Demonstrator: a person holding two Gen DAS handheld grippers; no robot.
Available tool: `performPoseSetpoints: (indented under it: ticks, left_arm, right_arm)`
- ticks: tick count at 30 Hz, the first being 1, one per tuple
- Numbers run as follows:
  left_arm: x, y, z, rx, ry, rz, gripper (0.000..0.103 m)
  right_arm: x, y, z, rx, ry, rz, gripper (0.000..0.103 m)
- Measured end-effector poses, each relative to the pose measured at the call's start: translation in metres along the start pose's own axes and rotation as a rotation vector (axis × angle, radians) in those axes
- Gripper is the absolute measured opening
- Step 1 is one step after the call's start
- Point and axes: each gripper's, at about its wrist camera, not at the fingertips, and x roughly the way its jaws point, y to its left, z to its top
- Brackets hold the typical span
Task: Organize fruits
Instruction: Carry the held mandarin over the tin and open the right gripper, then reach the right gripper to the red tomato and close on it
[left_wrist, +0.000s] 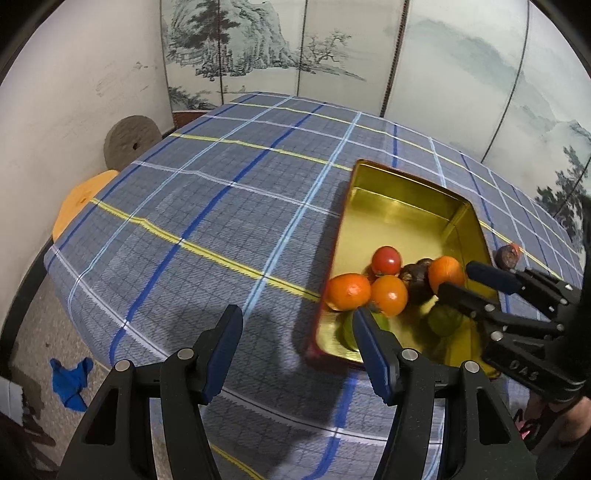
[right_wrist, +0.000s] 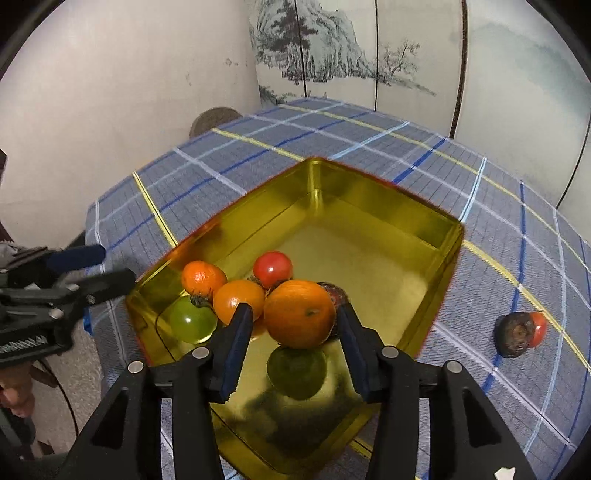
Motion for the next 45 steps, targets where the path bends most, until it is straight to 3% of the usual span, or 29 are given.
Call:
performPoseSetpoints:
  ticks: [7, 14, 20, 40, 43, 45]
  left_arm:
    - [-0.003, -0.023, 0.003, 0.046, -0.008, -0.025, 0.063]
    - [0.001, -0.051, 0.005, 0.098, 0.003, -0.052, 0.063]
    - [0.004, -0.075, 0.007, 0.141, 0.010, -0.071, 0.063]
    - [0.015, -0.125, 0.012, 0.234, 0.042, -0.119, 0.063]
    - [0.018, -0.129, 0.014, 0.231, 0.044, -0.125, 0.063]
    - [0.021, -0.133, 0.016, 0.230, 0.046, -0.129, 0.063]
  right_arm:
    - [-0.038, -0.040, -0.008, 0.045, -0.086, -0.072, 0.045]
    - [-0.055, -0.129, -0.037, 0.167, -0.058, -0.236, 0.045]
    - [-0.046, -0.179, -0.059, 0.219, -0.003, -0.306, 0.045]
    - [0.003, -0.203, -0.045, 0.195, 0.021, -0.268, 0.048]
    - [0.008, -0.202, -0.040, 0.186, 0.015, -0.264, 0.047]
    - [0.009, -0.201, -0.039, 0.186, 0.008, -0.261, 0.039]
